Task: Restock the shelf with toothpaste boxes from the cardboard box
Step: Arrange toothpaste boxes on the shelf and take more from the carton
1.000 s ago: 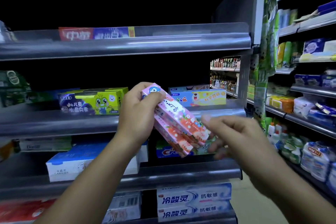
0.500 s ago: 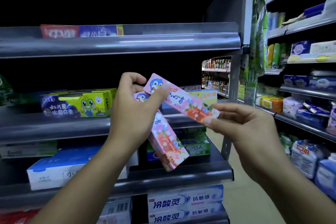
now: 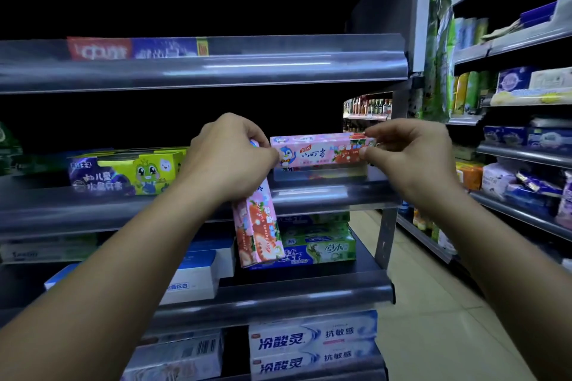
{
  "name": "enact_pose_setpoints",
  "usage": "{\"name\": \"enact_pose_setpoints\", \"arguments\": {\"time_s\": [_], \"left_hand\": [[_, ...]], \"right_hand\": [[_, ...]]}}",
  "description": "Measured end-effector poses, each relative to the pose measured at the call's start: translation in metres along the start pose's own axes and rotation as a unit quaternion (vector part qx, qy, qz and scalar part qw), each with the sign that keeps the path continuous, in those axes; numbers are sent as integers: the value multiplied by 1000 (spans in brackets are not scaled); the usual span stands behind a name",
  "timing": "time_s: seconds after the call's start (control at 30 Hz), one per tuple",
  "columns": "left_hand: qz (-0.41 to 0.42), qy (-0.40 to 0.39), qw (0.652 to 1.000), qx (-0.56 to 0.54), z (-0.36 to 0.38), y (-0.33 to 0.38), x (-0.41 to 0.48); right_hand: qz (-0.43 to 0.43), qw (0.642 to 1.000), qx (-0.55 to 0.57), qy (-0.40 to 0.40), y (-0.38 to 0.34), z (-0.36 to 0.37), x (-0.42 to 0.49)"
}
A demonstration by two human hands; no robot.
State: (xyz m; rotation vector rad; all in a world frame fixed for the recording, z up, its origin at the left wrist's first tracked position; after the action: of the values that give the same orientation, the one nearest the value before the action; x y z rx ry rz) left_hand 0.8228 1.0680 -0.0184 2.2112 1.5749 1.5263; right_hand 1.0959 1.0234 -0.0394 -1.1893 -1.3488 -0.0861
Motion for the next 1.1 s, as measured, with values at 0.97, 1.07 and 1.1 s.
{"name": "enact_pose_setpoints", "arguments": {"time_s": [0.97, 1.07, 1.1], "left_hand": [[-40, 87, 857, -506, 8, -7, -23], [-40, 42, 861, -505, 17, -3, -18], [-40, 38, 867, -495, 17, -3, -15]], "right_hand": [[183, 934, 296, -80, -20, 39, -89], [150, 947, 283, -24, -15, 18, -66], [142, 952, 273, -5, -12, 12, -57]]}}
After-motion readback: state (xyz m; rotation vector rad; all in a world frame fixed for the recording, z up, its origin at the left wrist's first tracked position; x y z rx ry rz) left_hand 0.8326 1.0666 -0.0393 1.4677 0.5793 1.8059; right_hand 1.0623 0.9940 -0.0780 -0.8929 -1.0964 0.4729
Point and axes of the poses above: each hand's wrist, its own x-axis towards the middle knuckle, its own z-axis out of the palm, y = z × x, the point moved 9 cm from there along x, towards the middle knuckle, and after that the axes turned 5 degrees about -x, right-handed, at the moved point
